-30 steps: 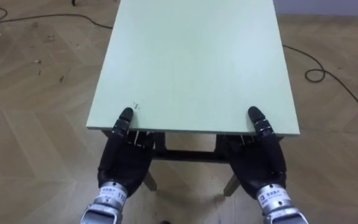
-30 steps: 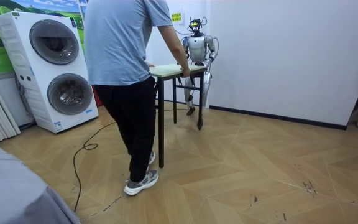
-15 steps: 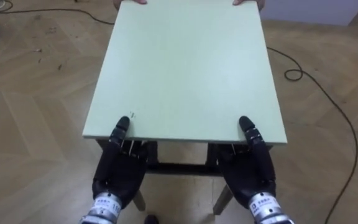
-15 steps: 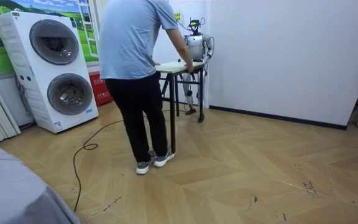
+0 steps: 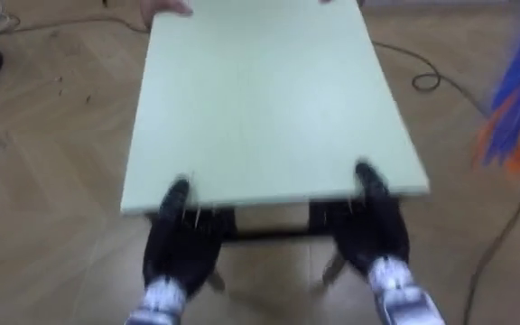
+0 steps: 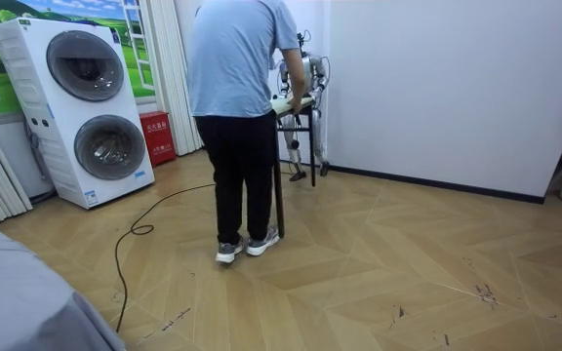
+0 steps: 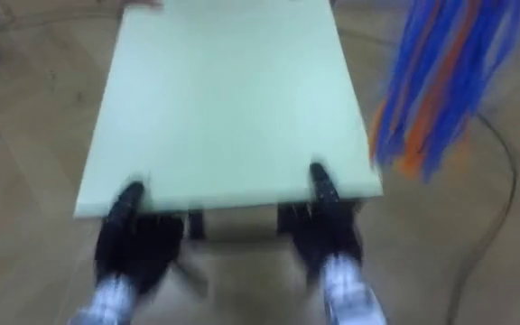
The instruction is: Move table with human
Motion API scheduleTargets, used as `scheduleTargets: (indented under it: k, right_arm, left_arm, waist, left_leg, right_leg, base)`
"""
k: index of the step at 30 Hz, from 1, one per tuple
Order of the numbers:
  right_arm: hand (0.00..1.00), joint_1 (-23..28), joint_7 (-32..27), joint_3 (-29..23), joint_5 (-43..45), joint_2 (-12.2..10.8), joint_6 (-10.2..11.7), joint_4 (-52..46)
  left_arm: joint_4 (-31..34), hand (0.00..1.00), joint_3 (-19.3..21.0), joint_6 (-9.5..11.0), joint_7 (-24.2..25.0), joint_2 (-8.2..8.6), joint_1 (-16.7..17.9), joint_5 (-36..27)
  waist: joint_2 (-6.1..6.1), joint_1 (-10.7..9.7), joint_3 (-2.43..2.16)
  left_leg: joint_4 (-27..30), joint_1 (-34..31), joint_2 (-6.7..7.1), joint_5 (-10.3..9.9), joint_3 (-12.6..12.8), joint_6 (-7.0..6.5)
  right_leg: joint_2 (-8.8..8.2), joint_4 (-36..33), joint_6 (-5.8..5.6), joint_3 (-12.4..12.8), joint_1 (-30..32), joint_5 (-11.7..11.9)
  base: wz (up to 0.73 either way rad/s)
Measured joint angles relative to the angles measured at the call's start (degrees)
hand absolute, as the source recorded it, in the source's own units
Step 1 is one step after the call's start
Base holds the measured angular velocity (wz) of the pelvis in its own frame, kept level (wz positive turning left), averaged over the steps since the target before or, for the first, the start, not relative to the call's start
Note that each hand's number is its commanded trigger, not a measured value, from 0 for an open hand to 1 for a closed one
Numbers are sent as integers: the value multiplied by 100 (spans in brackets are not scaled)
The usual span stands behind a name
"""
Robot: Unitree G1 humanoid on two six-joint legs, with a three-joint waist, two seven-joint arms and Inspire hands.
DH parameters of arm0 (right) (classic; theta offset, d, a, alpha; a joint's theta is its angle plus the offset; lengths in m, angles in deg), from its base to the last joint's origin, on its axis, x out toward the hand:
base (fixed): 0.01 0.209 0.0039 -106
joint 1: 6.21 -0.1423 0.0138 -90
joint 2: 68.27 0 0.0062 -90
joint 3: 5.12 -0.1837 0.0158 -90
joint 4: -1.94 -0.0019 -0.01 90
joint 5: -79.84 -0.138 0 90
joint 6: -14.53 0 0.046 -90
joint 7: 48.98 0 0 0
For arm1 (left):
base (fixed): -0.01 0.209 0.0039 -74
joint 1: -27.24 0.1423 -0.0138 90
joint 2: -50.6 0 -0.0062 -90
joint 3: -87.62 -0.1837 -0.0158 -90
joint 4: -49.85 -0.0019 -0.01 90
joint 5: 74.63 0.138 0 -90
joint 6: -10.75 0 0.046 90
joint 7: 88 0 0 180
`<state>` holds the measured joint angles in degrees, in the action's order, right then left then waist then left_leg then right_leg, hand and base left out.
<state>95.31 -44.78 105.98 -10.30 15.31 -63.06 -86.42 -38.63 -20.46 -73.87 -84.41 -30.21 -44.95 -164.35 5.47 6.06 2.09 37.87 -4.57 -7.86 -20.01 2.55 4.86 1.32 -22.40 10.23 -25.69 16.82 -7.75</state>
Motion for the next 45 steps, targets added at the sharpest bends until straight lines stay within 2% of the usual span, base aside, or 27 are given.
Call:
scheduleTargets:
  k: [1, 3, 5, 6, 7, 8, 9, 10, 11, 12, 13, 15, 17, 19, 20, 21, 22, 23, 24, 25, 26, 28, 30, 33, 38, 41, 45]
  right_arm:
    - [100, -19, -12, 3, -2, -14, -10, 1]
    - [100, -106, -46, 5, 62, -14, -147, 19]
    - [100, -192, -46, -9, 116, -16, -226, 83]
    - [100, -208, -46, -25, 128, -13, -271, 113]
    - [100, -204, -46, -20, 129, -14, -301, 150]
    - [100, -154, -46, -21, 131, -13, -333, 209]
    - [100, -98, -46, -34, 133, -9, -384, 223]
    - [100, -74, -46, -31, 146, -9, -398, 227]
    - [100, 25, -43, -35, 154, -19, -426, 222]
    - [100, 83, -43, -45, 153, -39, -434, 216]
    - [100, 221, -29, -116, 126, -108, -458, 184]
    - [100, 431, -15, -289, 68, -241, -488, 118]
    - [100, 524, 10, -385, -20, -262, -499, 95]
    - [100, 558, 7, -376, -17, -324, -537, 76]
    - [100, 562, 7, -395, -15, -343, -532, 58]
    - [100, 531, 7, -439, -100, -264, -554, 5]
    - [100, 528, 3, -457, -142, -247, -579, 2]
    - [100, 575, -9, -493, -122, -335, -573, 29]
    - [100, 623, 4, -494, -100, -322, -560, -2]
    - [100, 673, 31, -476, -54, -285, -543, -69]
    - [100, 661, 31, -464, -37, -277, -542, -78]
    - [100, 609, 32, -435, -85, -264, -526, -78]
    - [100, 542, 33, -355, -81, -227, -438, -68]
    - [100, 541, 32, -280, -89, -98, -439, -60]
    - [100, 527, 41, -225, -66, -48, -418, -60]
    - [100, 511, 62, -182, -56, -47, -349, -59]
    - [100, 524, 65, -98, -41, -79, -298, -31]
  left_arm:
    - [-11, 100, -2, 41, 0, -20, -14, -15]
    - [-28, 100, -11, 150, 0, -38, -10, -133]
    - [-72, 100, -2, 150, 0, -35, -23, -202]
    - [-118, 100, -6, 131, 10, -30, -15, -244]
    - [-169, 100, -6, 121, 16, -12, -13, -250]
    - [-274, 100, -6, 117, 16, 26, -5, -246]
    - [-312, 100, 1, 119, 16, 31, 38, -237]
    - [-314, 100, 6, 120, 17, 28, 67, -232]
    - [-327, 100, -4, 108, 15, 25, 84, -186]
    - [-329, 100, -6, 108, 5, 22, 84, -159]
    - [-329, 100, -22, 107, -20, 17, 73, -51]
    - [-347, 100, -115, 108, -110, 8, -43, 123]
    - [-350, 100, -146, 117, -178, 20, -124, 268]
    - [-354, 100, -137, 114, -181, -19, -164, 281]
    - [-379, 100, -145, 97, -191, -11, -220, 276]
    - [-312, 100, -145, 104, -190, -8, -255, 283]
    - [-300, 100, -158, 128, -188, 7, -262, 311]
    - [-313, 100, -186, 138, -224, -38, -298, 326]
    - [-313, 100, -207, 143, -241, -29, -297, 326]
    - [-310, 100, -253, 186, -232, -46, -274, 325]
    - [-308, 100, -249, 218, -207, -57, -259, 312]
    - [-306, 100, -224, 259, -145, -48, -252, 312]
    - [-288, 100, -204, 261, -126, -44, -201, 311]
    - [-237, 100, -221, 261, -79, -60, -27, 285]
    - [-174, 100, -235, 266, 16, -81, 140, 254]
    - [-174, 100, -245, 293, 70, -55, 177, 254]
    - [-174, 100, -228, 348, 92, -69, 211, 254]
  waist:
    - [-75, 1, 28]
    - [-87, -94, 24]
    - [-91, -133, 21]
    - [-91, -197, 21]
    - [-95, -258, 19]
    - [-140, -321, -11]
    - [-180, -381, -31]
    - [-183, -423, -34]
    - [-225, -558, -44]
    - [-293, -642, -47]
    - [-401, -781, -71]
    - [-430, -868, -83]
    - [-435, -855, -98]
    - [-463, -751, -83]
    - [-472, -621, -97]
    - [-301, -618, -95]
    - [-288, -584, -103]
    - [-329, -596, -84]
    - [-317, -592, -94]
    - [-283, -540, -100]
    - [-276, -431, -113]
    - [-295, -299, -131]
    - [-309, -147, -137]
    - [-359, -97, -149]
    - [-427, -80, -140]
    - [-442, 85, -134]
    - [-452, 54, -128]
  left_leg:
    - [-30, -2, 68, 29, -5, -22]
    - [221, -227, 134, 22, -24, -32]
    - [377, -439, 264, 20, 50, -39]
    - [386, -514, 371, 57, 78, -59]
    - [357, -526, 388, 116, 126, -94]
    - [231, -468, 493, 248, 197, -181]
    - [63, -390, 578, 362, 238, -269]
    - [2, -375, 599, 407, 224, -291]
    - [-136, -340, 619, 528, 215, -308]
    - [-198, -323, 623, 597, 234, -307]
    - [-273, -327, 601, 699, 325, -306]
    - [-233, -407, 471, 758, 446, -348]
    - [-150, -436, 468, 904, 526, -353]
    - [686, -837, 549, 1155, 517, -86]
    - [593, -1112, 484, 736, 515, -381]
    - [-456, -1141, 90, 588, 467, -355]
    - [-554, -1094, 119, 380, 514, -542]
    - [-518, -1115, 177, 352, 688, -663]
    - [-584, -1095, 185, 384, 716, -709]
    - [-886, -984, 224, 533, 782, -741]
    - [-1228, -876, 289, 719, 810, -738]
    - [-1640, -806, 386, 955, 810, -716]
    - [-1944, -740, 539, 1154, 800, -673]
    - [-2231, -541, 566, 1320, 713, -576]
    - [-2251, -520, 566, 1346, 495, -499]
    - [-2238, -530, 544, 1321, 474, -461]
    - [-2213, -539, 558, 1319, 328, -459]
  right_leg:
    - [-37, 39, 34, -55, -2, 28]
    - [-136, 347, 150, -752, -41, 138]
    - [-270, 449, 270, -1249, 17, 234]
    - [-396, 483, 289, -1428, 33, 298]
    - [-470, 476, 271, -1459, 21, 328]
    - [-615, 460, 186, -1448, -2, 390]
    - [-707, 464, -27, -1314, -8, 539]
    - [-743, 453, -159, -1221, -13, 630]
    - [-800, 428, -373, -776, -9, 803]
    - [-846, 403, -354, -482, -1, 872]
    - [-921, 338, -448, 108, 44, 979]
    - [-946, 317, -748, 941, 90, 1336]
    - [-935, 234, -920, 1398, 188, 1568]
    - [-1041, 380, -949, 1589, 99, 1714]
    - [-1071, 492, -972, 1843, 94, 1701]
    - [-953, 430, -1205, 1779, 164, 1580]
    - [-954, 346, -1403, 1784, 183, 1364]
    - [-1142, -124, -1466, 1755, 149, 752]
    - [-1131, -381, -1460, 1743, 70, 505]
    - [-1085, -611, -1487, 1759, -124, 160]
    - [-976, -486, -1504, 1802, -391, 16]
    - [-773, 194, -1448, 1832, -861, -41]
    - [-749, 849, -1426, 1800, -1174, 16]
    - [-715, 987, -1387, 1687, -1308, -10]
    - [-690, 987, -1275, 1430, -1460, -197]
    - [-668, 978, -1264, 1428, -1490, -214]
    - [-664, 970, -1264, 1279, -1590, -214]
  base:
    - [0]
    - [-10]
    - [-18]
    - [-15]
    - [7]
    - [9]
    - [9]
    - [28]
    - [51]
    - [81]
    - [74]
    - [66]
    - [23]
    - [-16]
    - [-27]
    - [-31]
    - [4]
    - [20]
    - [32]
    - [5]
    - [-13]
    - [-17]
    - [0]
    - [21]
    - [28]
    - [6]
    - [23]
